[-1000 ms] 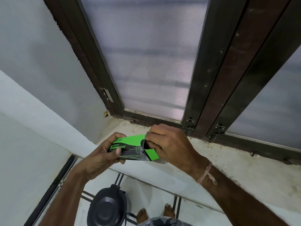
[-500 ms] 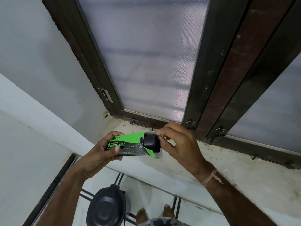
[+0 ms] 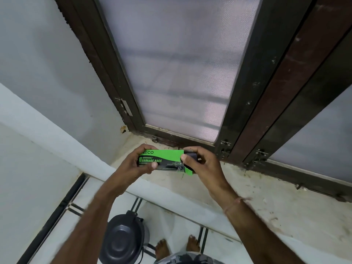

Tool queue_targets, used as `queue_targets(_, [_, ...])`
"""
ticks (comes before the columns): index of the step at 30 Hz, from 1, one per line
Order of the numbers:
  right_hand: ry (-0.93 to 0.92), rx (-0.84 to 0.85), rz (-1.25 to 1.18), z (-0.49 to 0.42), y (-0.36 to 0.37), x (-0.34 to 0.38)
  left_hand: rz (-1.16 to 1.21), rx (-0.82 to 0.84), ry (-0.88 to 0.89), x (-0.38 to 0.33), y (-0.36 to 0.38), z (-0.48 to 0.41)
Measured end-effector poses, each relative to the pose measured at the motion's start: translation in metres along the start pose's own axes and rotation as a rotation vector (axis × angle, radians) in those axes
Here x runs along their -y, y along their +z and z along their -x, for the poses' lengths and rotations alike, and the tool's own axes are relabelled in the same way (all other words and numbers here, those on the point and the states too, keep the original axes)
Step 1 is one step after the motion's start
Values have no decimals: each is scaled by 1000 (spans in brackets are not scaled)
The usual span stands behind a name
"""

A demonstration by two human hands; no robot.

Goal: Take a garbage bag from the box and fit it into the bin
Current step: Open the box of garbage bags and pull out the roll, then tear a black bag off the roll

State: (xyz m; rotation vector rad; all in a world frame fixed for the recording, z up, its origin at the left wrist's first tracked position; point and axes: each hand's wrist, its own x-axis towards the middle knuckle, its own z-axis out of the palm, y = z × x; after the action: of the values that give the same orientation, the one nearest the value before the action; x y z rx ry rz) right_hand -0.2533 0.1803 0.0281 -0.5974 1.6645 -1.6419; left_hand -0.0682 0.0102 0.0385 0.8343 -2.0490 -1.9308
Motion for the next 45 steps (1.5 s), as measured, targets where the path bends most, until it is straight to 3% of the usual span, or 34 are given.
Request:
queue_targets(9, [67, -157, -3, 9, -19, -19, -206, -31, -6, 34, -1, -23])
queue_targets(15, [72, -269, -51, 15, -30, -20, -584, -180, 54, 49, -24, -41])
queue_targets(23, [172, -246, -287, 30, -9, -23, -787, -250, 41, 64, -26, -49])
queue_targets(26, [183, -246, -286, 30, -2, -21, -1001, -435, 107, 55, -11, -37])
queue_targets(28, [155, -227, -199, 29, 0, -18, -876, -591, 262, 40, 0, -30])
queue_targets(30, [131, -174, -85, 26, 2, -13, -708, -531, 376, 23, 8, -29])
queue_targets(34, [88, 34, 111, 15, 8, 12, -393, 71, 223, -6, 13, -31])
queue_targets(37, [25, 136, 129, 6, 19, 27, -367, 317, 143, -10, 11, -30])
queue_targets(42, [89, -70, -71, 9, 54, 25, 73, 291, -6, -7, 4, -14])
queue_targets(45, [188, -87, -108, 20, 72, 17, 274, 249, -59, 4, 8, 3])
